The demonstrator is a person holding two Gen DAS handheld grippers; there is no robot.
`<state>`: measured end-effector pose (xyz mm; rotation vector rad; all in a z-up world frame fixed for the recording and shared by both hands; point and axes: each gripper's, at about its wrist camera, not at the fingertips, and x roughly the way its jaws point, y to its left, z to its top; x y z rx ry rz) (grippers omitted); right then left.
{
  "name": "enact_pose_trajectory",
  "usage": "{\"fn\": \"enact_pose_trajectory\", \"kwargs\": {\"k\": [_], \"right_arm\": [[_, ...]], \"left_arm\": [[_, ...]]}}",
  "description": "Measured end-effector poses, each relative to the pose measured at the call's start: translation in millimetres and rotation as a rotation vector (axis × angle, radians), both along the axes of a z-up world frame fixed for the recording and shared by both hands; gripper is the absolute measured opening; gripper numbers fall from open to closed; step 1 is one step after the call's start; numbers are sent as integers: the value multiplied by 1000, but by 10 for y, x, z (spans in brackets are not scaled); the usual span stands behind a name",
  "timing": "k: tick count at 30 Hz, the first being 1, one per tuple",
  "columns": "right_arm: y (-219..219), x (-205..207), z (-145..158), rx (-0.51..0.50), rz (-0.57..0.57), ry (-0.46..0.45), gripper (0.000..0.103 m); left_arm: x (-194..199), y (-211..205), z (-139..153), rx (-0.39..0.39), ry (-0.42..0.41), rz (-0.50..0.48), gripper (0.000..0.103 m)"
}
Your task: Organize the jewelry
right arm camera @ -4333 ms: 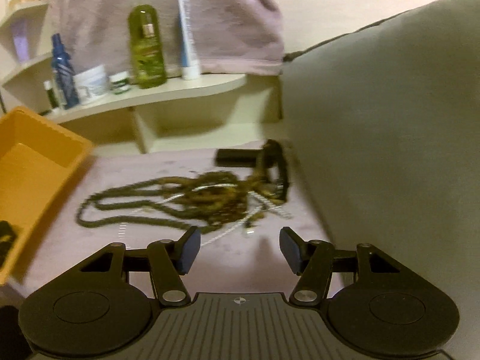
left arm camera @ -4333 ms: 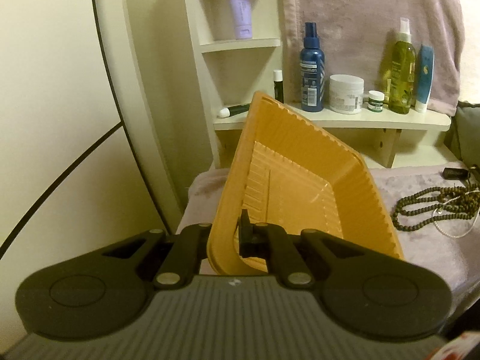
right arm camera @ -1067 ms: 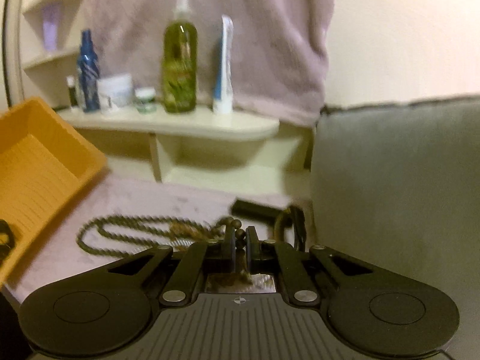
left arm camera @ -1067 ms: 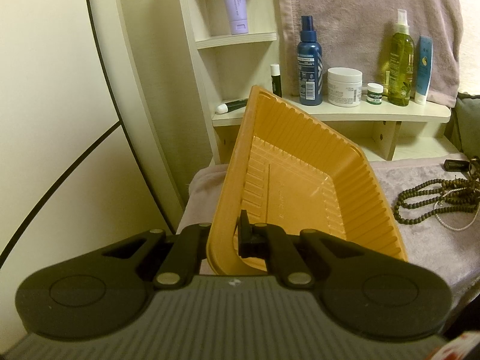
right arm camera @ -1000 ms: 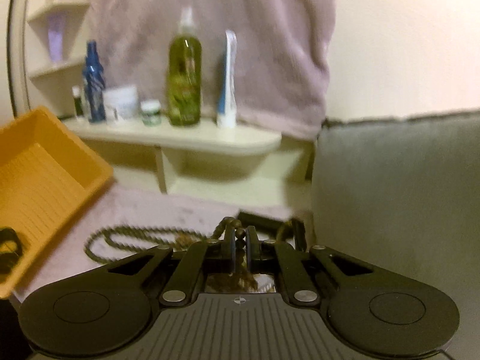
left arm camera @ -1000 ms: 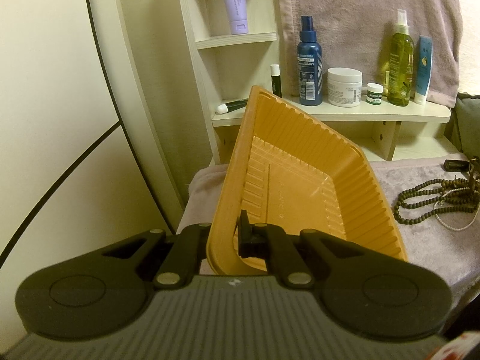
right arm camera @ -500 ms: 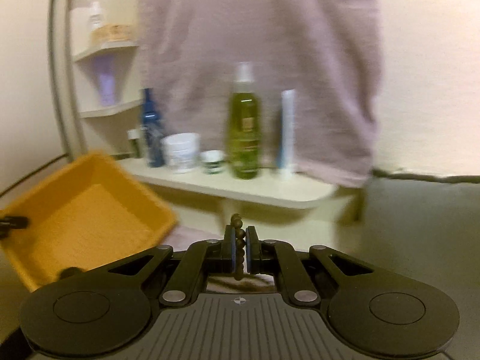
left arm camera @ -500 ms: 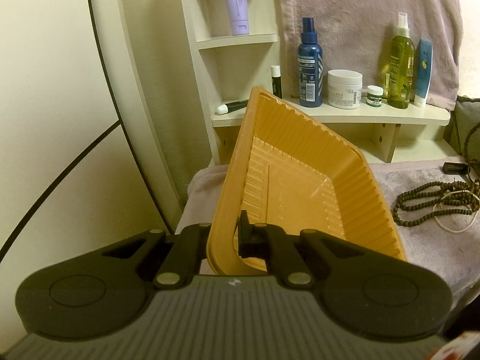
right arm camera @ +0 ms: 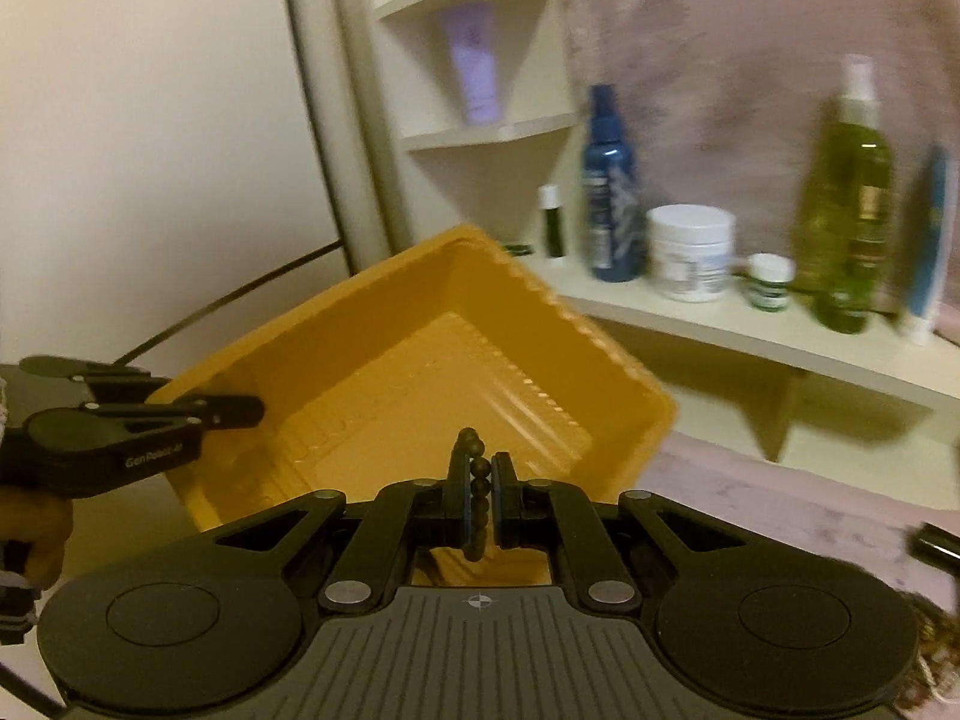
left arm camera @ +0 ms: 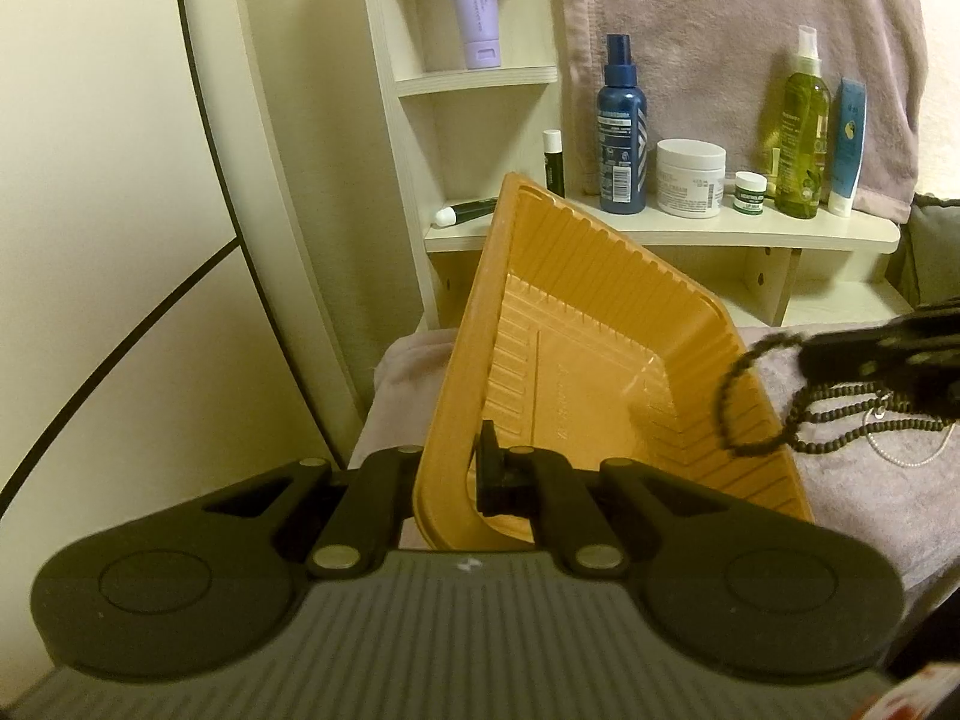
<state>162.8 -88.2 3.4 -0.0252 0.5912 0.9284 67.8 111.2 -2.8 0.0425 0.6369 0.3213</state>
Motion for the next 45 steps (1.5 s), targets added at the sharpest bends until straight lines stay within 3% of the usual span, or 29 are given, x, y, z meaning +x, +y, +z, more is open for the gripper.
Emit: {"fn": "enact_pose_trajectory", "kwargs": {"k": [6,7,8,10,16,21,25,28,32,45], "right_arm": [[208,48,-125,-21,53,5,10],[205,47,-141,-24,48,8,21],[168,51,-158,-19,33,11,41],[55,55,-169,1,-7,14,51],[-541,132,-246,-12,-209,24,51],[-1118,178,-407,-117,-379,1,51],[-1426,233,-525,-225,-451,-24,48],[-1550,267,-606,-305,-463,-37,33],[-1576,303,-711,-394,-433,-65,24],[-1435,365,-900,-554,-350,-159,13]], "left_arm": [[13,16,-10,-5,-2,1,5],[4,16,-7,-6,-2,1,5],[6,15,-9,-6,-1,1,5],[6,18,-9,-7,-2,1,5],[9,25,-18,-7,-2,1,5],[9,34,-22,-8,-1,3,5],[11,40,-27,-5,-1,2,5],[9,39,-30,-3,-1,4,5],[12,37,-25,-4,1,4,5],[9,32,-25,-1,1,4,5]]}}
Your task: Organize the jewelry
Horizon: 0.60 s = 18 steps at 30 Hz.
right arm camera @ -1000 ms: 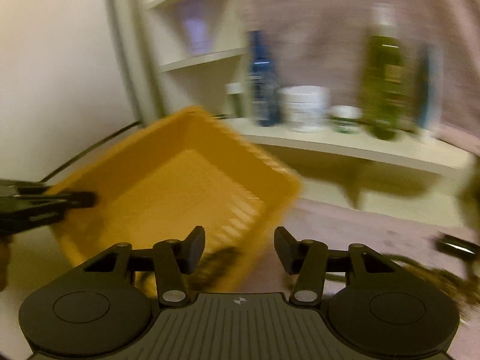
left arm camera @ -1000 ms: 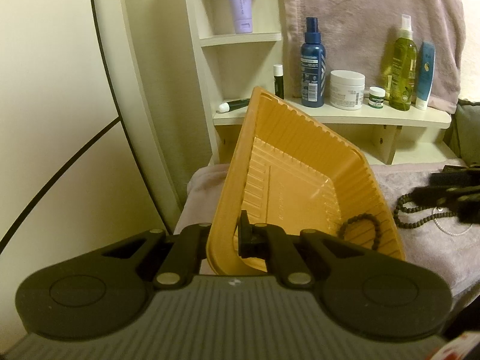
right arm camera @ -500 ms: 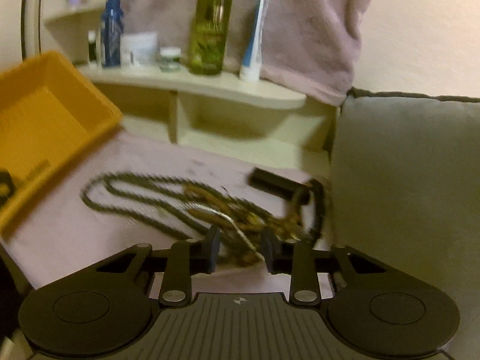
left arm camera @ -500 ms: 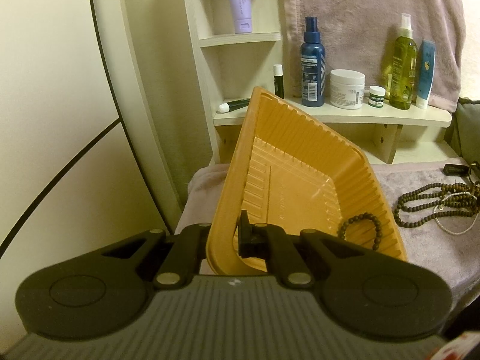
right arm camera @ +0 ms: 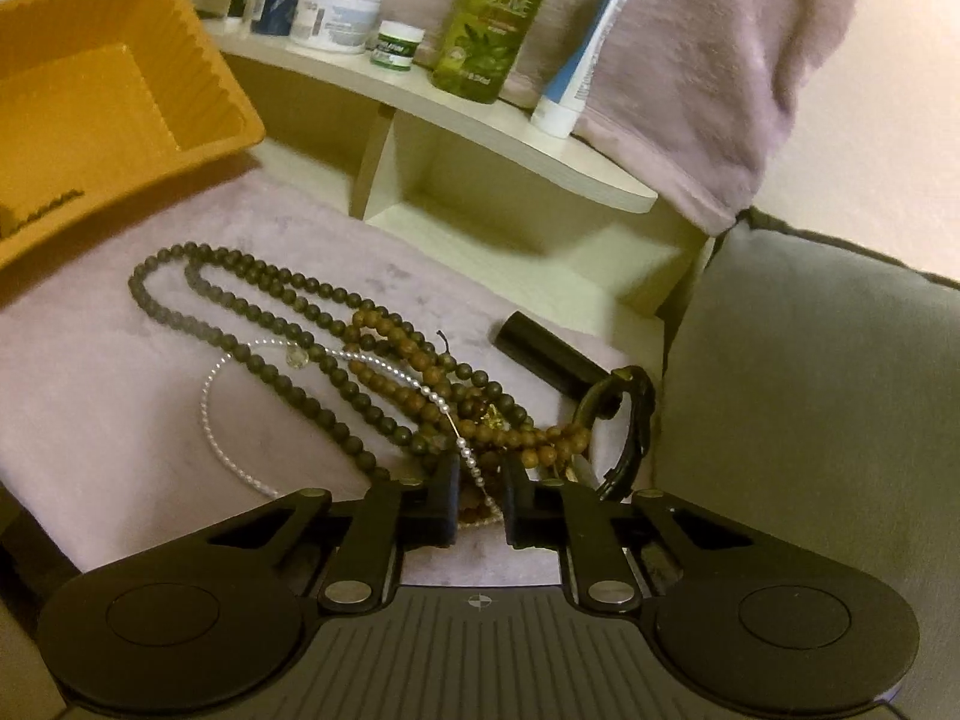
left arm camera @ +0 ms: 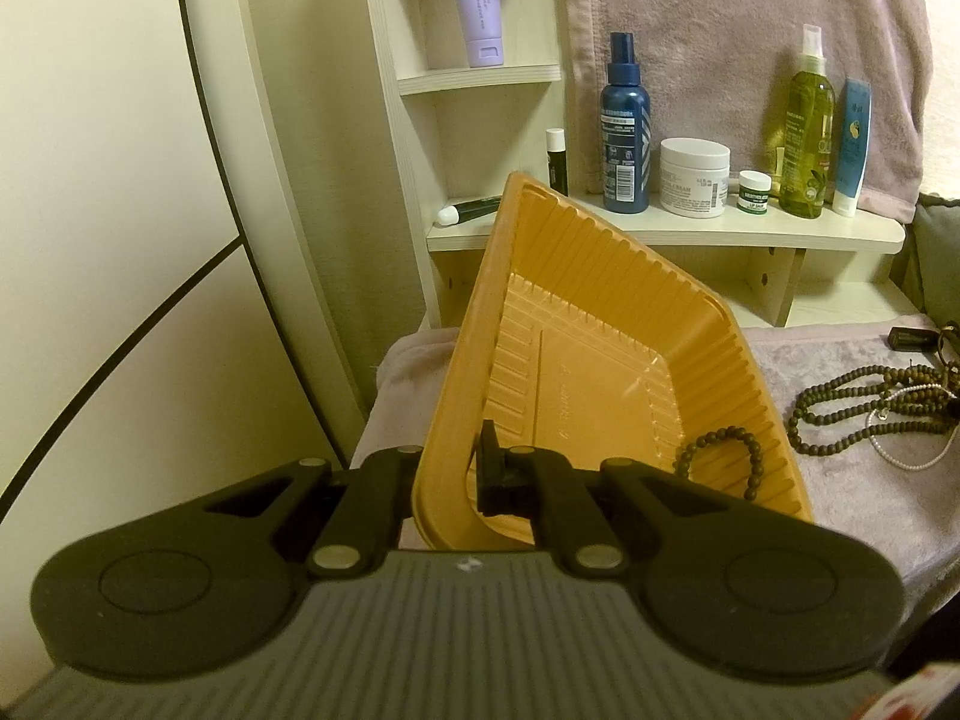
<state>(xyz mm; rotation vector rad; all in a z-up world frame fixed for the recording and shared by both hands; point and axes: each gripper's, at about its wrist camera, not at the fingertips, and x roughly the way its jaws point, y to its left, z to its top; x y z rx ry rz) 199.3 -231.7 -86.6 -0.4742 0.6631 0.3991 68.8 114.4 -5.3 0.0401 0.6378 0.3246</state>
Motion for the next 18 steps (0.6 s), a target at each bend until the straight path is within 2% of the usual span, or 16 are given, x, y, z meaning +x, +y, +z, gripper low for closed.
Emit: {"fn": "enact_pose_trajectory", "kwargs": {"k": [4,10,18], "right_arm": [[20,-26,-3,-34,19,-13,2],[-16,-142,167,5,-1,-52,2],[-149,-345,708,106,-47,-195,2]], "left_arm": [[4,-1,2,-1,0,0,5],[4,-1,3,0,0,-1,5],[3,-13,11,0,-1,-2,5]]}}
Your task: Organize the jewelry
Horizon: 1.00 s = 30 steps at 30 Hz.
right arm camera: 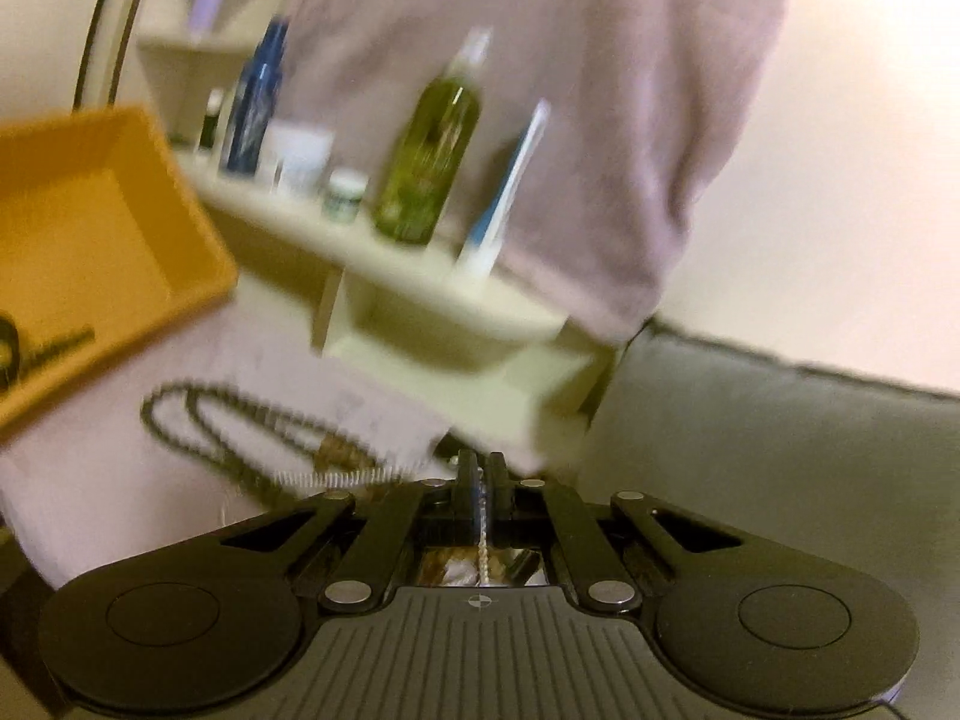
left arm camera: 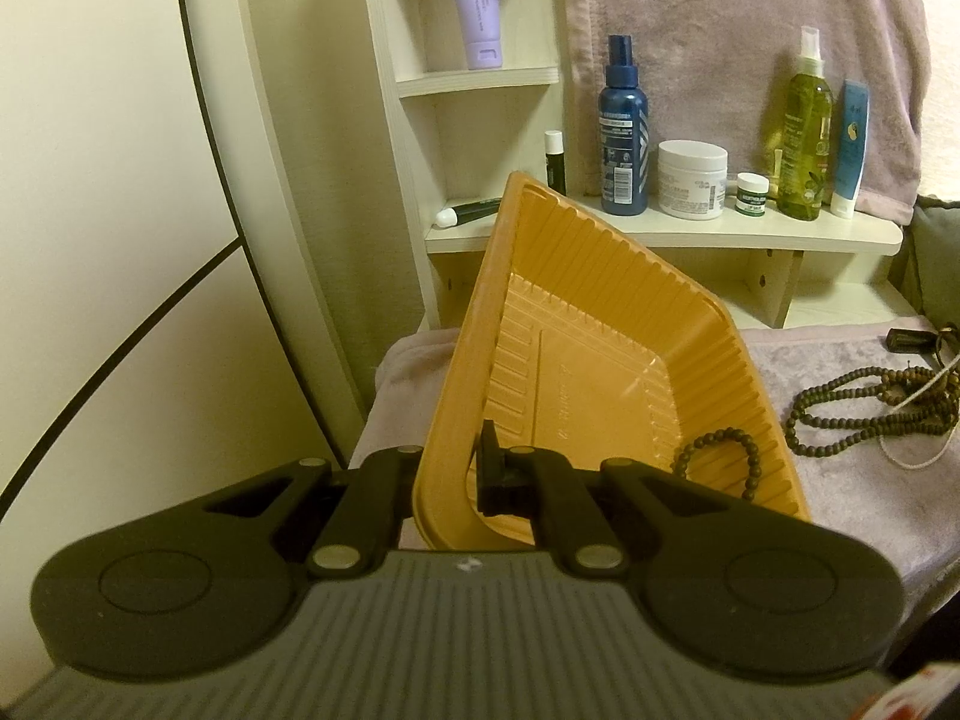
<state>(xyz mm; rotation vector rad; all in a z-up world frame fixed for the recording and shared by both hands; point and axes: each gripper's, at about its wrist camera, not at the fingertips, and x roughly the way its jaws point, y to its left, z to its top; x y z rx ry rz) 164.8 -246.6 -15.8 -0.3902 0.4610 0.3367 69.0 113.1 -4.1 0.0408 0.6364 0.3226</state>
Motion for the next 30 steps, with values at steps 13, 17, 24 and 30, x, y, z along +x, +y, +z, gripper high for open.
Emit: {"fn": "enact_pose_trajectory", "kwargs": {"k": [13,17,24,30], "right_arm": [[-61,-146,713,76,3,-182,2],[-47,-154,845,89,13,-220,2],[0,-161,1044,105,38,-282,2],[32,-164,1190,112,51,-335,2]], "left_arm": [[-8,-9,25,-4,-4,-2,5],[-9,-11,25,-4,-4,-3,5],[-9,-13,26,-5,-5,-2,5],[-11,-13,32,-6,-4,-1,5]]}}
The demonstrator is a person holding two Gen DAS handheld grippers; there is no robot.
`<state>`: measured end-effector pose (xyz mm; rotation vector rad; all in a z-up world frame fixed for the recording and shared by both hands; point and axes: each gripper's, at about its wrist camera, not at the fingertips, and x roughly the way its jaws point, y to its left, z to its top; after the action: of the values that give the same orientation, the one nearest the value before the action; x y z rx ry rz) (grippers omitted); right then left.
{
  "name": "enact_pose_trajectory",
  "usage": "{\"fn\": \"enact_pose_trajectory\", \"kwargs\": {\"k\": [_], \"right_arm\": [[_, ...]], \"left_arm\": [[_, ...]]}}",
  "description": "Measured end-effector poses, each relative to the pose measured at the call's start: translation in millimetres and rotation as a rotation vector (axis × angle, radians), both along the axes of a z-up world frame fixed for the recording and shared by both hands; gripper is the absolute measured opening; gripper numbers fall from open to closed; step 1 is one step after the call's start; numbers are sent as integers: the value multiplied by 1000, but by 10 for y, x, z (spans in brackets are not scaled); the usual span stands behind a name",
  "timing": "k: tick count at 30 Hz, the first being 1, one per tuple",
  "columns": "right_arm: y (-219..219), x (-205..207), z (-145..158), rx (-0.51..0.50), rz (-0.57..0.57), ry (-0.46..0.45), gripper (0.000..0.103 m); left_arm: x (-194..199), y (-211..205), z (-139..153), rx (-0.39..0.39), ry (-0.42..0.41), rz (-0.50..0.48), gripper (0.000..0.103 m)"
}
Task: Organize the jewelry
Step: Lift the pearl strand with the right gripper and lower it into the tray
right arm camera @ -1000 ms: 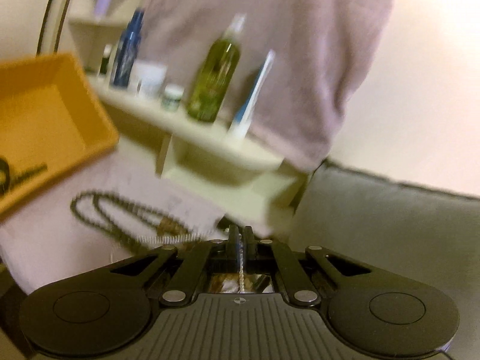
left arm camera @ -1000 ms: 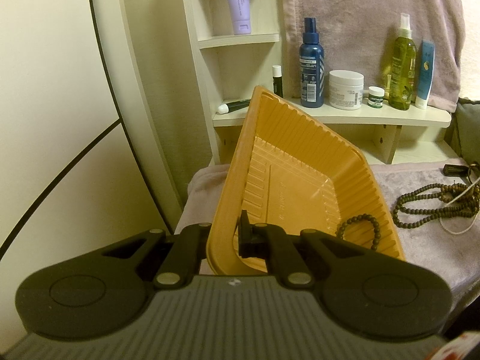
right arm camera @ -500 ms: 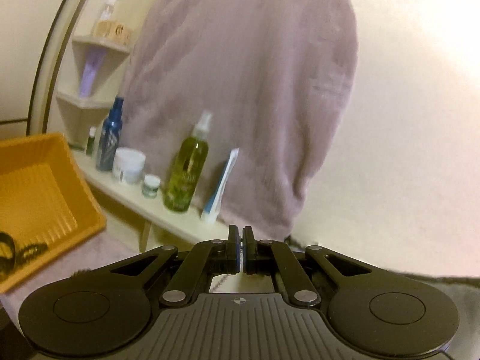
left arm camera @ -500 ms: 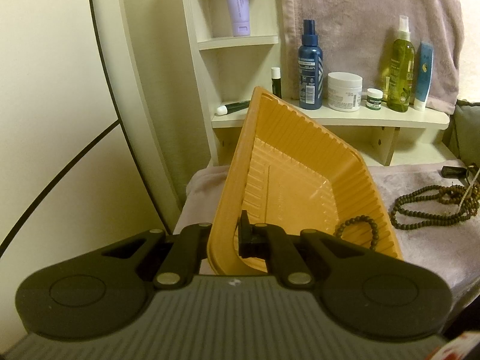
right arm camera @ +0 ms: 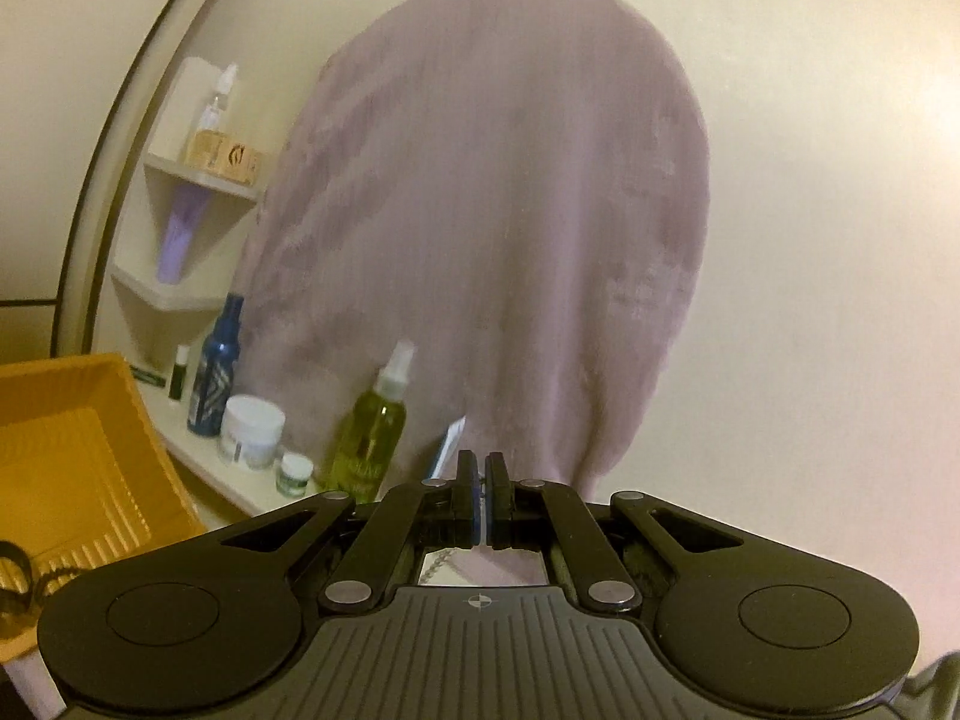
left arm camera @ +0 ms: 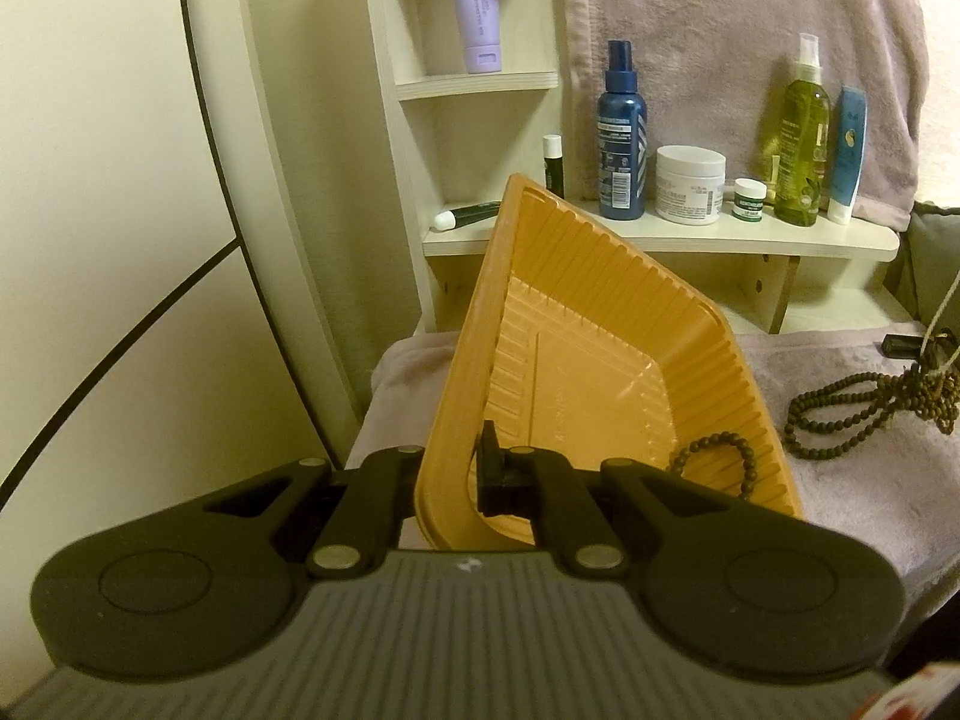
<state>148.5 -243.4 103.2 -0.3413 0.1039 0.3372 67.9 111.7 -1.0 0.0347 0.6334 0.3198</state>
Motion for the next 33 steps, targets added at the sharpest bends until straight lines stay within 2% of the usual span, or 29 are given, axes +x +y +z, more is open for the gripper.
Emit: {"fn": "enact_pose_trajectory", "kwargs": {"k": [12,17,26,33], "right_arm": [[-45,77,301,-1,-11,-108,2],[-8,84,370,-1,23,-116,2],[268,103,333,91,178,4,2],[849,149,257,157,376,128,2]], "left_arm": [[11,26,-2,-6,-1,3,5],[11,32,-3,-7,-2,3,5],[18,35,-4,-7,-1,2,5],[14,42,-6,-15,-6,0,5]]}}
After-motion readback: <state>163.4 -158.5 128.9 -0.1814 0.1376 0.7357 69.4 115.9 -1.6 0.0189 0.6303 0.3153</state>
